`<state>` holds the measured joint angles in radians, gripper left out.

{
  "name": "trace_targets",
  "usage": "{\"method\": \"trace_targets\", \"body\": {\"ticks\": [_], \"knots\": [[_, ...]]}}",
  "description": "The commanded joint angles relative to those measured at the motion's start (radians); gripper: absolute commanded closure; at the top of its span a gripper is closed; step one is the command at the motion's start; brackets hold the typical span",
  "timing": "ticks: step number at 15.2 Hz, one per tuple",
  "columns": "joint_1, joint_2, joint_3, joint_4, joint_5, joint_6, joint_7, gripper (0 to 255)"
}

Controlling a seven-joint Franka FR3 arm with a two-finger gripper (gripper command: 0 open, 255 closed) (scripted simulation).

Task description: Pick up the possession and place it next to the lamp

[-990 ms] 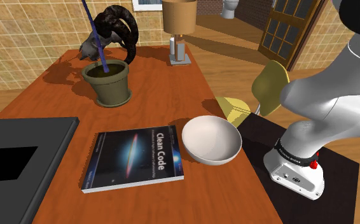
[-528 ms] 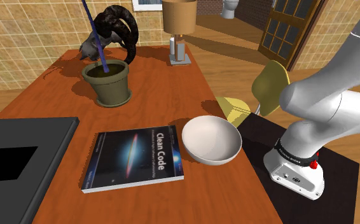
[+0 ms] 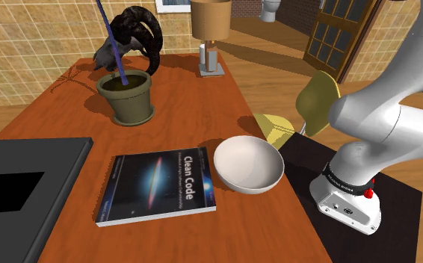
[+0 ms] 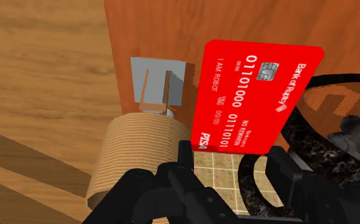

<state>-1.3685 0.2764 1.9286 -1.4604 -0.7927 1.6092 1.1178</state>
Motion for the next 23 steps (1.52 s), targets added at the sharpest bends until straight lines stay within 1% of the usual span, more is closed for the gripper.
{"method": "trace_targets", "body": {"ticks": [1, 5, 9, 11, 14, 17, 20, 23], "knots": [[-0.047, 0.05, 0.032, -0.016, -0.043, 0.005, -0.021, 255], [-0.097, 0.106, 0.027, -0.023, -0.08, 0.027, -0.081, 255], [-0.124, 0.146, -0.011, -0.01, -0.102, 0.054, -0.152, 255], [-0.125, 0.163, -0.04, 0.005, -0.111, 0.066, -0.189, 255], [-0.114, 0.188, -0.096, 0.038, -0.124, 0.083, -0.247, 255], [-0.086, 0.216, -0.162, 0.085, -0.138, 0.094, -0.307, 255], [-0.042, 0.247, -0.232, 0.147, -0.157, 0.099, -0.367, 255], [-0.09, 0.257, -0.204, 0.082, -0.164, 0.133, -0.343, 255]]}}
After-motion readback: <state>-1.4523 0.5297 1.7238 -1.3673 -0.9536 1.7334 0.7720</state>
